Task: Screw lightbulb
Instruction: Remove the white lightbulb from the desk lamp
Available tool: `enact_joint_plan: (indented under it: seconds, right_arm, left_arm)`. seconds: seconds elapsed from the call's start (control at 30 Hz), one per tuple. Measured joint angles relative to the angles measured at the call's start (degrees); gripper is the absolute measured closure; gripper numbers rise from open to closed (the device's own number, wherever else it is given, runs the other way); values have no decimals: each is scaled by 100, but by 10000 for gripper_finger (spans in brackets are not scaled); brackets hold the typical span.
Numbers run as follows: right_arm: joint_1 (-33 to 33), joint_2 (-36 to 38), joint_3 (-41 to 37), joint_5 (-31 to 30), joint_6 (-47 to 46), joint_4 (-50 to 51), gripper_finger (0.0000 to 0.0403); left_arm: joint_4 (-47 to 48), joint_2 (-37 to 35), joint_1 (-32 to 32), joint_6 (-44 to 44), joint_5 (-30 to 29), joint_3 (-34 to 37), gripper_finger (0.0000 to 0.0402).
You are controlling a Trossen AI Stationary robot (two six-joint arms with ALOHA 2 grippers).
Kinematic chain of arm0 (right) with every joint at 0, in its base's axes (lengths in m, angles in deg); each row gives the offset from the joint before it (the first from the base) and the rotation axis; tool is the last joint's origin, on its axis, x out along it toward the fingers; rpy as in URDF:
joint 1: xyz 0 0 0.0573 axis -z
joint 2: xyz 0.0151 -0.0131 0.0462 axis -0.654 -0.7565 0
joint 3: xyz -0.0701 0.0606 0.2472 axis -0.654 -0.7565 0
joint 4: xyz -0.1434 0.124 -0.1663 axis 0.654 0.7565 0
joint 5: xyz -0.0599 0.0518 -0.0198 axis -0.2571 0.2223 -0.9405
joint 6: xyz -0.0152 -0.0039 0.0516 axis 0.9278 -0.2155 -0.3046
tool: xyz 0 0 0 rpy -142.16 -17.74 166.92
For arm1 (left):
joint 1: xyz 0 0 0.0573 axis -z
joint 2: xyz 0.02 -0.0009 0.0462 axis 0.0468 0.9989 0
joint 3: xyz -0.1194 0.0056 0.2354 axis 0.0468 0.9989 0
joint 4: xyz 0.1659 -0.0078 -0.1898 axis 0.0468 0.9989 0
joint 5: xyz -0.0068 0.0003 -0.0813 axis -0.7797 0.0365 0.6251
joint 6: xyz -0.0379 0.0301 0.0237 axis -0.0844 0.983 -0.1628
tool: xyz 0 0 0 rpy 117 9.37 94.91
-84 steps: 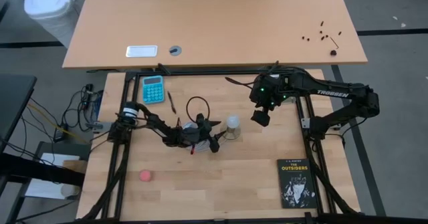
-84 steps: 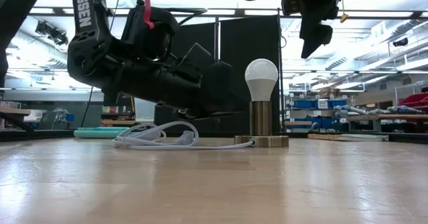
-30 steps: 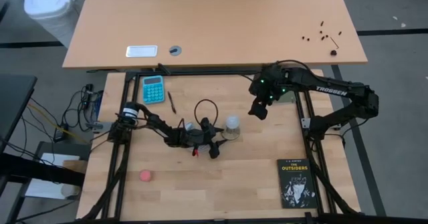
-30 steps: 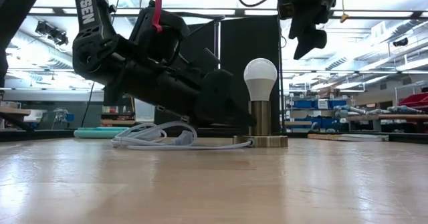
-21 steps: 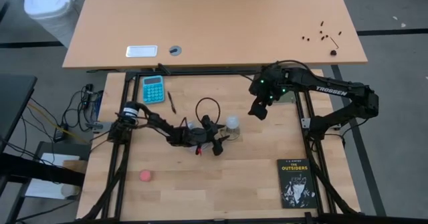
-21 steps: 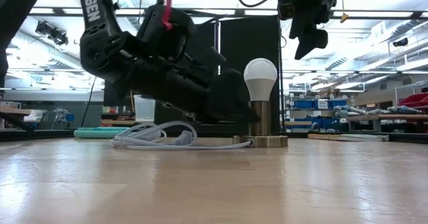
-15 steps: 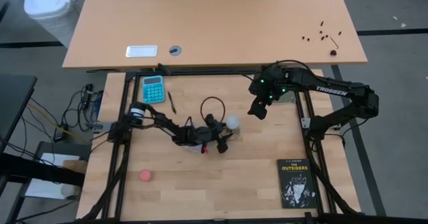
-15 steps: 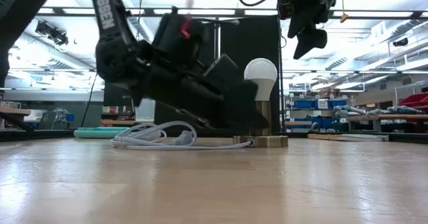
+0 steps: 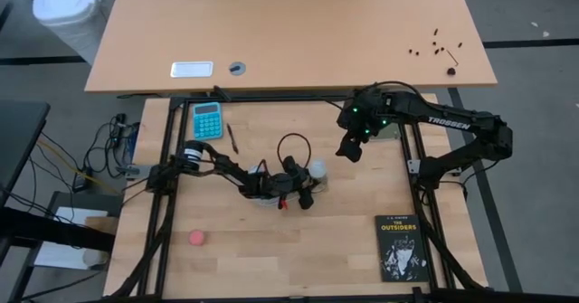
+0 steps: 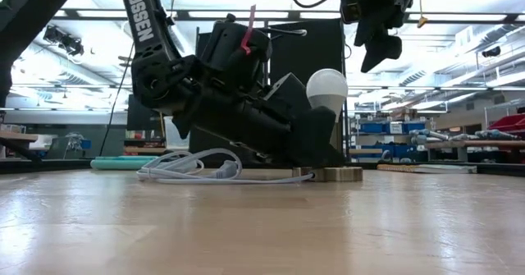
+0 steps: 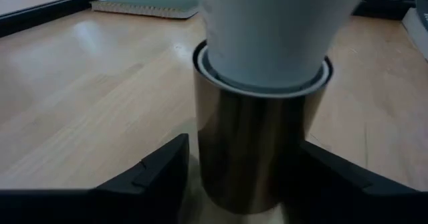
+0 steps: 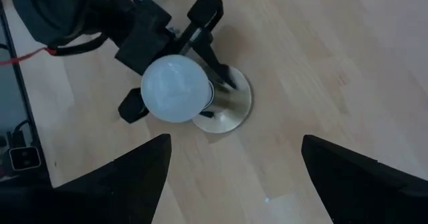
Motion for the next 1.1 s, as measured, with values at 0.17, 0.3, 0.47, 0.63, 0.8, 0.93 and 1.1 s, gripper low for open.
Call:
enact_joint_plan:
  seconds: [0.17, 0.3, 0.47, 0.63, 0.8, 0.93, 1.1]
  right_arm:
    - [-385, 0, 0, 126, 134, -15, 57]
    - [-1037, -32, 4, -81, 176, -51, 57]
    - [-1574, -151, 7, -720, 322, -113, 56]
    - [-1712, -573, 10, -758, 370, -126, 52]
    - [-1769, -1312, 583, -1108, 334, 279, 52]
    - [-1802, -1754, 1127, -1460, 258, 557, 52]
    - [-1802, -2019, 1346, -1441, 218, 528, 52]
  left_arm:
    - [47, -2, 2, -3, -3, 0, 207]
    - [45, -2, 2, -3, -3, 0, 226]
    - [47, -2, 2, -3, -7, 0, 210]
    - [49, -2, 2, -6, -8, 0, 209]
    - [63, -4, 2, -44, -12, 0, 213]
    - [88, -11, 2, -163, -25, 0, 213]
    - [90, -11, 2, -175, -25, 0, 213]
